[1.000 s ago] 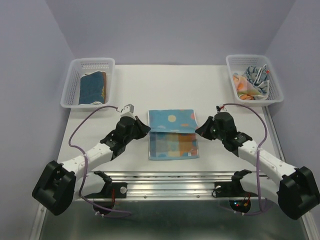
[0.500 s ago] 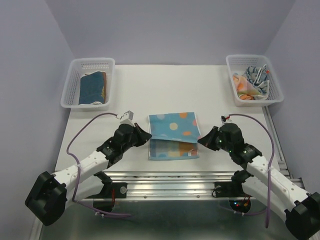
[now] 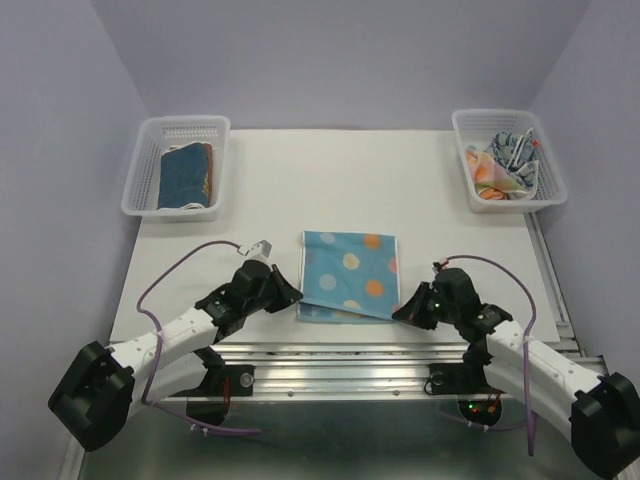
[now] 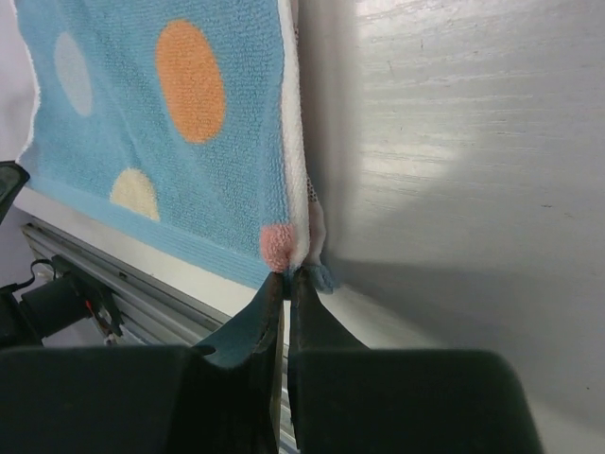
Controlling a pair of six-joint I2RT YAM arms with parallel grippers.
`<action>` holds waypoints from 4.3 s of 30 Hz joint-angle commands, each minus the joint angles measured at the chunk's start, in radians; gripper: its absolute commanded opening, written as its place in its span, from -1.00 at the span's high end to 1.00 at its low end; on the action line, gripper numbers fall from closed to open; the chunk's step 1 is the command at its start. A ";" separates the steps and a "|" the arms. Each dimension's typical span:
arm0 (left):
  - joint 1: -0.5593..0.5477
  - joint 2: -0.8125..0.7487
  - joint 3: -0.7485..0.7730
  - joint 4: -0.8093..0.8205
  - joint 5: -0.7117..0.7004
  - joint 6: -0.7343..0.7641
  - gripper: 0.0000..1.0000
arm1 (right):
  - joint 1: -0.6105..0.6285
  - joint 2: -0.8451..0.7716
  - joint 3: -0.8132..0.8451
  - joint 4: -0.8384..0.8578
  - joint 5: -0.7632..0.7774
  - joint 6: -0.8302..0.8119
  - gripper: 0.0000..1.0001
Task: Fold and stack the towels
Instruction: Fold the towel
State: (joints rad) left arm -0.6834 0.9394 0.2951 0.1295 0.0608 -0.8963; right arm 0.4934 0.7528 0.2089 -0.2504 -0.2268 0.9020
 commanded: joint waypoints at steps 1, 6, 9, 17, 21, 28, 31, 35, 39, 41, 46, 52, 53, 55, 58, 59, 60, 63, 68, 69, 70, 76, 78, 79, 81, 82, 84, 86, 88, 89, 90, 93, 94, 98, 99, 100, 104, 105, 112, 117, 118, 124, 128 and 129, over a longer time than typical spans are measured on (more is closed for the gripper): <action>0.005 -0.002 -0.025 -0.044 -0.024 0.008 1.00 | 0.005 0.042 -0.048 0.059 -0.032 0.002 0.94; 0.004 0.009 -0.021 -0.054 -0.023 0.019 1.00 | 0.007 0.097 -0.059 0.079 -0.031 -0.009 0.80; 0.004 -0.002 0.005 -0.090 -0.015 0.030 1.00 | 0.007 0.102 -0.052 0.069 -0.028 -0.014 0.60; -0.007 -0.077 0.047 -0.227 0.047 0.083 0.02 | 0.005 0.013 0.086 -0.074 0.017 -0.063 -0.14; -0.013 -0.108 0.071 -0.238 0.030 0.082 -0.43 | 0.005 -0.016 0.162 -0.125 0.078 -0.087 -0.47; -0.011 -0.007 0.232 -0.167 -0.209 0.129 -0.69 | 0.005 0.081 0.288 -0.118 0.207 -0.136 -0.93; 0.001 0.117 0.317 -0.104 -0.265 0.172 -0.71 | 0.005 0.172 0.363 -0.093 0.331 -0.149 -0.99; 0.034 0.304 0.446 -0.083 -0.250 0.215 -0.70 | 0.002 0.327 0.464 -0.058 0.470 -0.164 -1.00; 0.070 0.469 0.538 -0.067 -0.207 0.253 -0.59 | -0.003 0.499 0.581 -0.063 0.561 -0.204 -1.00; 0.082 0.505 0.568 -0.061 -0.199 0.266 -0.52 | -0.006 0.589 0.628 -0.067 0.576 -0.222 -1.00; 0.148 0.610 0.596 -0.053 -0.167 0.283 -0.40 | -0.024 0.724 0.722 -0.050 0.581 -0.261 -1.00; 0.162 0.726 0.639 -0.028 -0.139 0.316 -0.40 | -0.045 0.854 0.790 -0.035 0.580 -0.298 -0.95; 0.165 0.742 0.644 -0.022 -0.133 0.321 -0.35 | -0.050 0.867 0.794 -0.030 0.575 -0.305 -0.95; 0.169 0.780 0.662 -0.016 -0.116 0.323 -0.22 | -0.059 0.908 0.808 -0.020 0.564 -0.314 -0.92; 0.183 0.820 0.673 -0.019 -0.104 0.327 0.24 | -0.081 0.945 0.836 -0.017 0.541 -0.325 -0.85; 0.189 0.826 0.673 -0.018 -0.096 0.329 0.51 | -0.087 0.963 0.843 -0.010 0.532 -0.328 -0.83; 0.191 0.837 0.673 -0.018 -0.095 0.330 0.67 | -0.091 0.971 0.843 -0.007 0.526 -0.330 -0.76; 0.193 0.837 0.667 -0.014 -0.085 0.338 1.00 | -0.102 0.985 0.842 0.013 0.488 -0.334 -0.53; 0.193 0.812 0.641 0.024 -0.076 0.346 1.00 | -0.107 0.985 0.827 0.071 0.417 -0.365 -0.38; 0.193 0.809 0.641 0.022 -0.079 0.346 1.00 | -0.107 0.985 0.827 0.079 0.411 -0.370 -0.37; 0.193 0.808 0.641 0.022 -0.084 0.347 1.00 | -0.108 0.982 0.825 0.088 0.406 -0.376 -0.29; 0.193 0.797 0.641 0.025 -0.099 0.343 1.00 | -0.111 0.994 0.834 0.096 0.409 -0.377 0.04; 0.193 0.792 0.638 0.027 -0.107 0.341 1.00 | -0.111 0.999 0.831 0.097 0.417 -0.379 0.09; 0.193 0.786 0.635 0.033 -0.108 0.339 1.00 | -0.111 1.004 0.830 0.097 0.419 -0.379 0.15; 0.193 0.780 0.630 0.039 -0.116 0.342 1.00 | -0.111 1.008 0.828 0.100 0.428 -0.379 0.19; 0.193 0.774 0.627 0.044 -0.119 0.343 1.00 | -0.111 1.013 0.830 0.102 0.432 -0.379 0.24; 0.193 0.771 0.625 0.045 -0.125 0.347 1.00 | -0.113 1.030 0.839 0.102 0.445 -0.377 0.33; 0.194 0.771 0.628 0.048 -0.128 0.349 1.00 | -0.113 1.040 0.845 0.099 0.442 -0.380 0.48; 0.196 0.773 0.633 0.048 -0.130 0.350 1.00 | -0.113 1.048 0.847 0.105 0.435 -0.380 0.69; 0.197 0.771 0.639 0.050 -0.130 0.353 1.00 | -0.111 1.048 0.848 0.109 0.432 -0.387 0.76; 0.199 0.774 0.645 0.047 -0.127 0.356 1.00 | -0.113 1.047 0.850 0.112 0.425 -0.396 0.82; 0.211 0.766 0.667 0.045 -0.115 0.359 1.00 | -0.113 1.028 0.863 0.105 0.428 -0.407 0.99; 0.212 0.753 0.671 0.045 -0.107 0.359 1.00 | -0.113 1.007 0.865 0.103 0.428 -0.405 0.99; 0.212 0.684 0.616 0.068 -0.093 0.346 1.00 | -0.111 0.910 0.822 0.111 0.409 -0.405 0.99; 0.212 0.670 0.599 0.077 -0.079 0.336 1.00 | -0.111 0.889 0.781 0.126 0.388 -0.400 0.99; 0.212 0.644 0.581 0.094 -0.073 0.330 1.00 | -0.111 0.866 0.761 0.134 0.373 -0.396 0.99; 0.202 0.579 0.477 0.125 -0.024 0.284 1.00 | -0.111 0.746 0.655 0.143 0.262 -0.368 0.99; 0.184 0.550 0.457 0.136 -0.019 0.268 1.00 | -0.111 0.723 0.606 0.158 0.233 -0.361 0.99; 0.107 0.357 0.288 0.136 -0.053 0.200 1.00 | -0.104 0.506 0.442 0.149 0.133 -0.288 0.99; 0.035 0.213 0.165 0.136 -0.053 0.136 1.00 | -0.098 0.346 0.298 0.145 0.057 -0.235 0.99; 0.027 0.170 0.150 0.130 -0.052 0.128 1.00 | -0.096 0.303 0.284 0.143 0.044 -0.227 0.99; 0.004 0.021 0.027 0.116 -0.038 0.074 1.00 | -0.093 0.169 0.216 0.060 0.020 -0.209 0.99; -0.011 -0.065 -0.056 0.107 0.022 0.056 1.00 | -0.093 0.068 0.167 0.008 -0.020 -0.190 0.99; -0.011 -0.065 -0.062 0.107 0.022 0.056 1.00 | -0.093 0.068 0.167 0.002 -0.020 -0.189 0.99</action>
State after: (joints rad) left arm -0.6823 0.9264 0.2760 0.2298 0.0395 -0.8139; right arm 0.3939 0.8780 0.4206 -0.2024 -0.2005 0.6891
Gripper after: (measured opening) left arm 0.025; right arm 0.021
